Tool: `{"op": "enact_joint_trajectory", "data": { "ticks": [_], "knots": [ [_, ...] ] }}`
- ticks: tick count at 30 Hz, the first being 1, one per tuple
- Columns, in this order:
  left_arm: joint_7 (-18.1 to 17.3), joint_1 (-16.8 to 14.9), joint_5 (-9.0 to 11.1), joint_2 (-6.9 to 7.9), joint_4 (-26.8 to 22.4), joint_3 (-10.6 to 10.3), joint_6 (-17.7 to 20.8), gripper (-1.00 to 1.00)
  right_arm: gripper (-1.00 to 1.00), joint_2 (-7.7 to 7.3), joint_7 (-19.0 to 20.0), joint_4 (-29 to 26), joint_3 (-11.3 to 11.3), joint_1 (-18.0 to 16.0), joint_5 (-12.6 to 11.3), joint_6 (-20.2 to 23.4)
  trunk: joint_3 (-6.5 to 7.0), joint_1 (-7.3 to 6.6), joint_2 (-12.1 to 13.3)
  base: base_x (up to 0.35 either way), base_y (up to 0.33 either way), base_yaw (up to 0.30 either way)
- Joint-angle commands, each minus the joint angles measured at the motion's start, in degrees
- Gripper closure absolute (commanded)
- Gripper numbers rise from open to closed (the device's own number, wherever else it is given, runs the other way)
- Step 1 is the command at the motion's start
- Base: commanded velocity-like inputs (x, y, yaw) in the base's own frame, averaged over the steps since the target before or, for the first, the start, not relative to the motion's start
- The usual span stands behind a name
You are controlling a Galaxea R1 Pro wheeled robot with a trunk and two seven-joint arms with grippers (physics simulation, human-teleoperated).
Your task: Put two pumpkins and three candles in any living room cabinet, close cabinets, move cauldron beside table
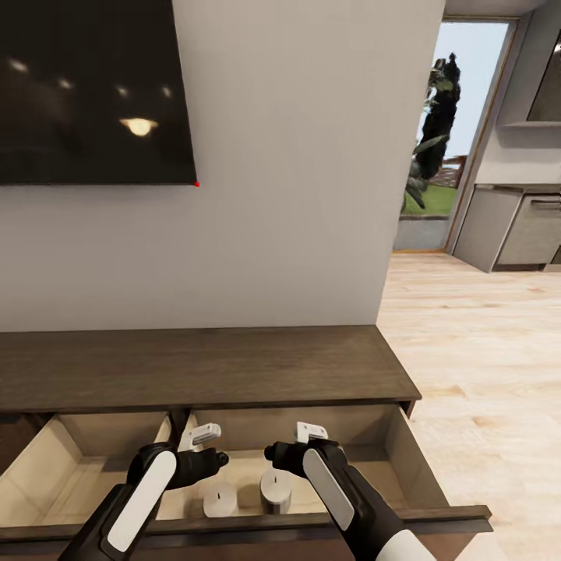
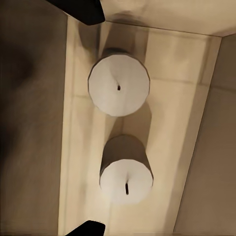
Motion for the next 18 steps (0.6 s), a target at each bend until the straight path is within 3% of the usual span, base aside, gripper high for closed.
{"op": "enact_joint_trajectory", "data": {
  "ticks": [1, 10, 18],
  "knots": [
    [0.6, -0.1, 0.6, -0.01, 0.0, -0.1, 0.0, -1.00, -1.00, -0.02, -0.6, -0.1, 0.1, 0.0, -0.6, 0.0, 0.13, -0.24, 0.4, -0.005, 0.000, 0.000],
    [0.7, -0.1, 0.6, 0.04, -0.1, -0.1, 0.0, -1.00, -1.00, -0.02, -0.3, -0.1, 0.1, 0.0, -0.5, 0.0, 1.74, -2.21, 4.0, -0.112, 0.000, 0.000],
    [0.7, 0.0, 0.6, 0.09, -0.1, -0.1, 0.0, -1.00, -1.00, -0.02, -0.1, -0.1, 0.1, 0.0, -0.5, -0.2, 3.18, -3.97, 7.2, -0.009, 0.000, 0.000]
  ]
}}
